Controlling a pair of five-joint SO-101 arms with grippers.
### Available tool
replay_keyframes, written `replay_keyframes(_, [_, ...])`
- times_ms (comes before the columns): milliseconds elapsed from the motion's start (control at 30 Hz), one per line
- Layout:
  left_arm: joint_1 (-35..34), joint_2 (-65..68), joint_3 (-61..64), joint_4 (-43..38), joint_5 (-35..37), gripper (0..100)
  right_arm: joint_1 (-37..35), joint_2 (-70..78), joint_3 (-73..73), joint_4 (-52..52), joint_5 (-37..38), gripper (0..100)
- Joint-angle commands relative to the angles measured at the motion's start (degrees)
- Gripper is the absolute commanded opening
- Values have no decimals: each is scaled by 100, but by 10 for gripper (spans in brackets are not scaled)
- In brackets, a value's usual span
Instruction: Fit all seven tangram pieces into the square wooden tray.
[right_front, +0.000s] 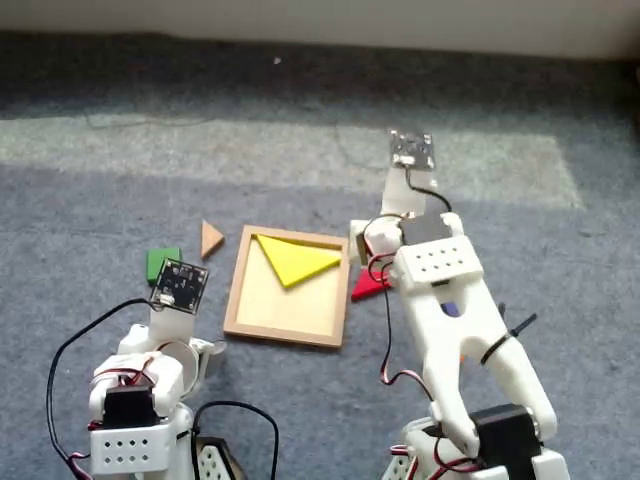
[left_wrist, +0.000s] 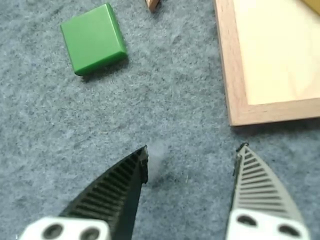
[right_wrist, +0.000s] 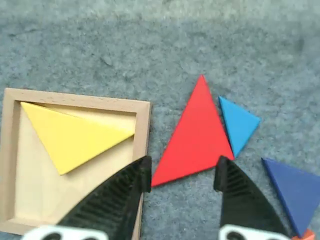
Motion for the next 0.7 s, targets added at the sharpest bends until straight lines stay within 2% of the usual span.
replay_keyframes(0, [-48, -251, -48, -123, -53, 284, 84, 558, -312, 40, -299, 323])
replay_keyframes(267, [-48, -251, -48, -123, -53, 284, 75, 1763, -1200, 391, -633, 323])
replay_keyframes(667, [-48, -251, -48, -114, -53, 284, 75, 3055, -2123, 426, -615, 321])
